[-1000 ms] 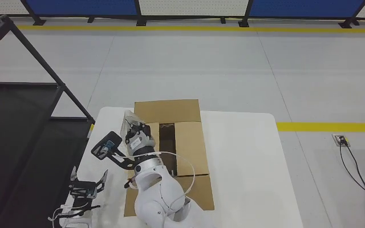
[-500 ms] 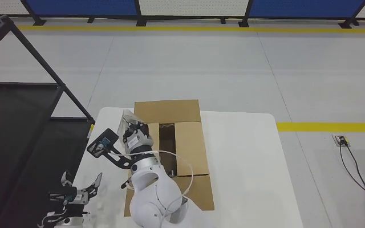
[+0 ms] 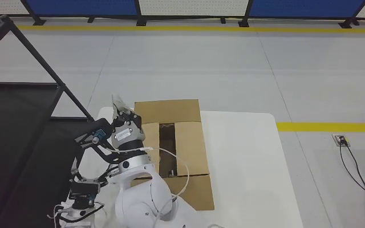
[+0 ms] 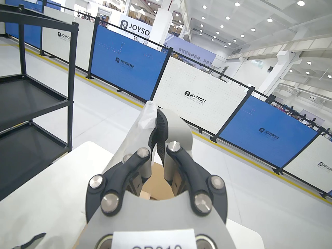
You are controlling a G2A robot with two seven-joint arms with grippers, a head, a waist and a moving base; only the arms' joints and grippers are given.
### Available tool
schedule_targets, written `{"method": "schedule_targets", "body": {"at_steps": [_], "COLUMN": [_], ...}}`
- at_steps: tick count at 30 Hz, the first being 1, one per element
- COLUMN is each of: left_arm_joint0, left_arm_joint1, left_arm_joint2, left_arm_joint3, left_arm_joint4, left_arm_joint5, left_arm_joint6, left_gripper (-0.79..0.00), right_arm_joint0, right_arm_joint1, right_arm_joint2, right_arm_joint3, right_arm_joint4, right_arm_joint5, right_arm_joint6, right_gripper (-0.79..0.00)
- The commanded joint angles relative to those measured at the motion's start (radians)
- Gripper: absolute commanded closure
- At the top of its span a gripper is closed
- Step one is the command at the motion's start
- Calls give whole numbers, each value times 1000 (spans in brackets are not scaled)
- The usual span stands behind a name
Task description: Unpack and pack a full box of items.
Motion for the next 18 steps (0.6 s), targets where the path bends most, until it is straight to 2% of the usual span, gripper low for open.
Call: {"method": "schedule_targets", "body": {"at_steps": [1, 8, 13, 18], "left_arm_joint0": [-23, -85, -79, -76], "left_arm_joint1": [-4, -9, -4, -2], "left_arm_joint2": [19, 59, 64, 54], "left_arm_joint3": [11, 49, 47, 23], "left_arm_joint4": [13, 40, 59, 34], "left_arm_joint5": [47, 45, -11, -55], "left_arm_joint6": [-13, -38, 29, 15], "left_gripper": [-785, -785, -785, -785], "right_arm_joint0": [12, 34, 41, 39], "right_arm_joint1": [-4, -13, -15, -14], "right_arm_joint2": [-10, -34, -44, -51], "right_arm_joint3": [7, 12, 2, -10], "right_arm_joint4": [10, 14, 13, 16], "right_arm_joint5": [7, 33, 38, 0], "right_arm_joint6": [0, -11, -23, -69], "right_gripper": [0, 0, 0, 0]}}
